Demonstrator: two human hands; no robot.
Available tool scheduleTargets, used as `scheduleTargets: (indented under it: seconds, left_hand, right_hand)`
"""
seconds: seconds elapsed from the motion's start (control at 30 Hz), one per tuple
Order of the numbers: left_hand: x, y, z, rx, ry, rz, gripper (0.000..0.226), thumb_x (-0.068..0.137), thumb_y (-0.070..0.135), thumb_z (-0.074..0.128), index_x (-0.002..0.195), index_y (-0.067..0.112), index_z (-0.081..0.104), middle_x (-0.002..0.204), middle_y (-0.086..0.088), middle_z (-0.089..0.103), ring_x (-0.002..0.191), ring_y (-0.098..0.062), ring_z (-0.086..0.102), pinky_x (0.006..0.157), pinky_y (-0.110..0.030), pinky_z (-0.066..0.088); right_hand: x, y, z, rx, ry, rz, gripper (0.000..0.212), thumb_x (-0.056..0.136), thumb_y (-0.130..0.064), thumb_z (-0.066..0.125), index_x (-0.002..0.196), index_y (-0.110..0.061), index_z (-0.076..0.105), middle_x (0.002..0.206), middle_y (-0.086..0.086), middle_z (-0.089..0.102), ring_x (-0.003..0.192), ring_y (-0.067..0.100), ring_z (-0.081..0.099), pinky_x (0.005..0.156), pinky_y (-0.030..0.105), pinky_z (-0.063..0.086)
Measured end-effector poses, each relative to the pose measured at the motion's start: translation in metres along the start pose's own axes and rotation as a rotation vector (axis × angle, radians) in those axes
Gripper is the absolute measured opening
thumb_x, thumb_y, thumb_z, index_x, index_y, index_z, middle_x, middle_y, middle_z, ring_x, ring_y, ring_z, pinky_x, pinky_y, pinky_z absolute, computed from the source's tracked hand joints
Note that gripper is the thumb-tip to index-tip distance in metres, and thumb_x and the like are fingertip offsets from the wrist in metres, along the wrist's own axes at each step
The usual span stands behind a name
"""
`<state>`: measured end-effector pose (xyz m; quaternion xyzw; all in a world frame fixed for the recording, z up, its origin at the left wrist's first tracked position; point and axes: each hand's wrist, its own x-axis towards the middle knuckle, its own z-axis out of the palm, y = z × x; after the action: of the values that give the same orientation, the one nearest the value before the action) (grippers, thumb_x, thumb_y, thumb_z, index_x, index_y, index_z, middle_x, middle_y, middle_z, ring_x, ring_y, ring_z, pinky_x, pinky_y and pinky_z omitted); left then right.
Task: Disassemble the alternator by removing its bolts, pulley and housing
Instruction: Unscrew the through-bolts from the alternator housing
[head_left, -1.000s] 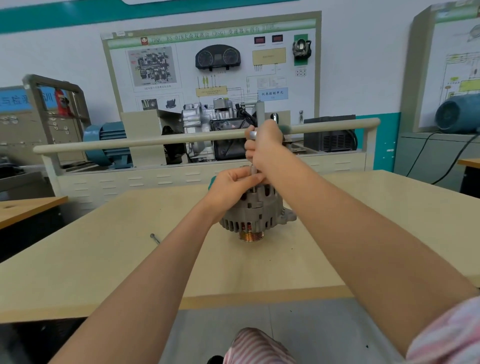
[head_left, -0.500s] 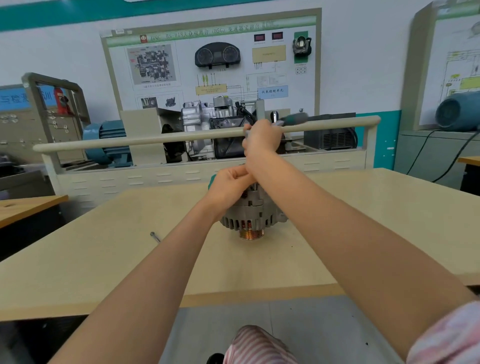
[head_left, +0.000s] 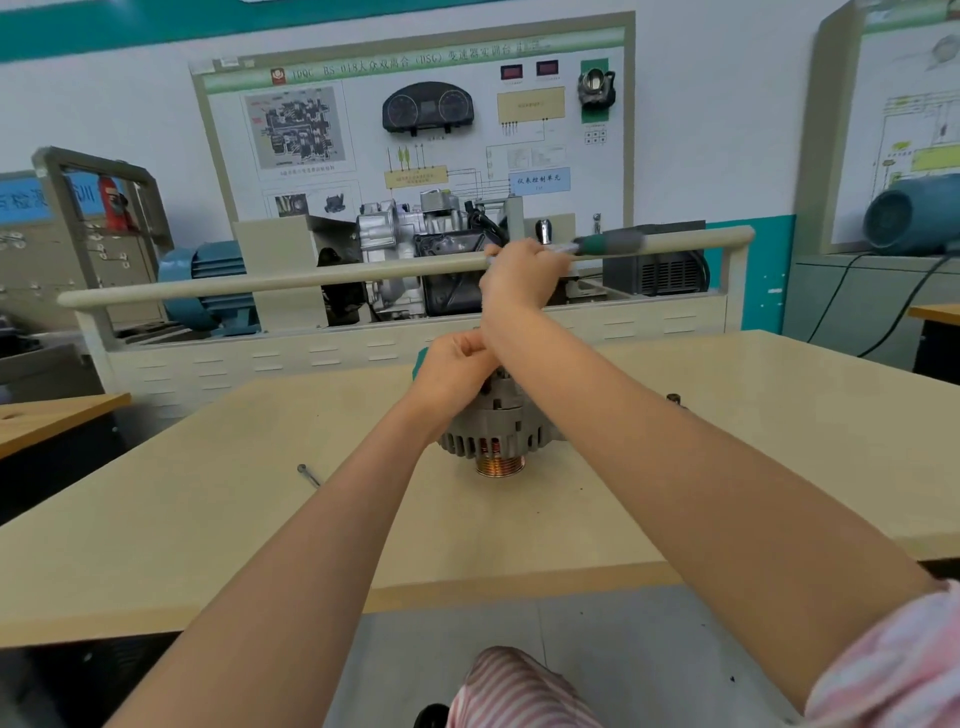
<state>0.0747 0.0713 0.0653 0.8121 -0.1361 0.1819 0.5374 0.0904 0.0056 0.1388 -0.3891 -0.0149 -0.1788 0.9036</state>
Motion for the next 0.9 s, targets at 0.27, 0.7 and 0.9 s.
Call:
scheduleTargets:
  seconds: [0.27,0.7,0.9]
  left_hand:
    - [0.002,-0.001,0.0,-0.077,-0.092,0.032,0.02,0.093,0.027,0.057,0.083,0.032,0.074,0.08,0.014,0.074,0.077,0.002,0.068,0.063,-0.011,0.047]
    - [0.002,-0.002,0.0,-0.094,-0.108,0.037,0.015,0.091,0.03,0.059,0.091,0.026,0.074,0.089,0.01,0.075,0.086,-0.002,0.068,0.072,-0.014,0.047]
    - [0.001,-0.005,0.006,-0.061,0.015,0.056,0.033,0.091,0.01,0.056,0.066,0.028,0.065,0.053,0.017,0.065,0.051,0.008,0.059,0.049,-0.007,0.042]
  right_hand:
    - [0.014,-0.016,-0.011,-0.06,-0.186,0.371,0.021,0.097,-0.014,0.028,0.084,-0.012,0.044,0.06,-0.003,0.048,0.027,0.005,0.024,0.029,0.017,0.017]
    - [0.021,-0.028,-0.018,-0.171,-0.416,0.507,0.029,0.094,-0.012,0.03,0.068,-0.013,0.043,0.046,-0.007,0.046,0.026,0.006,0.018,0.03,0.017,0.014]
    - [-0.004,-0.005,-0.005,0.039,0.087,-0.013,0.004,0.101,-0.012,0.028,0.104,-0.014,0.029,0.071,0.0,0.047,0.052,0.006,0.047,0.036,0.014,0.037]
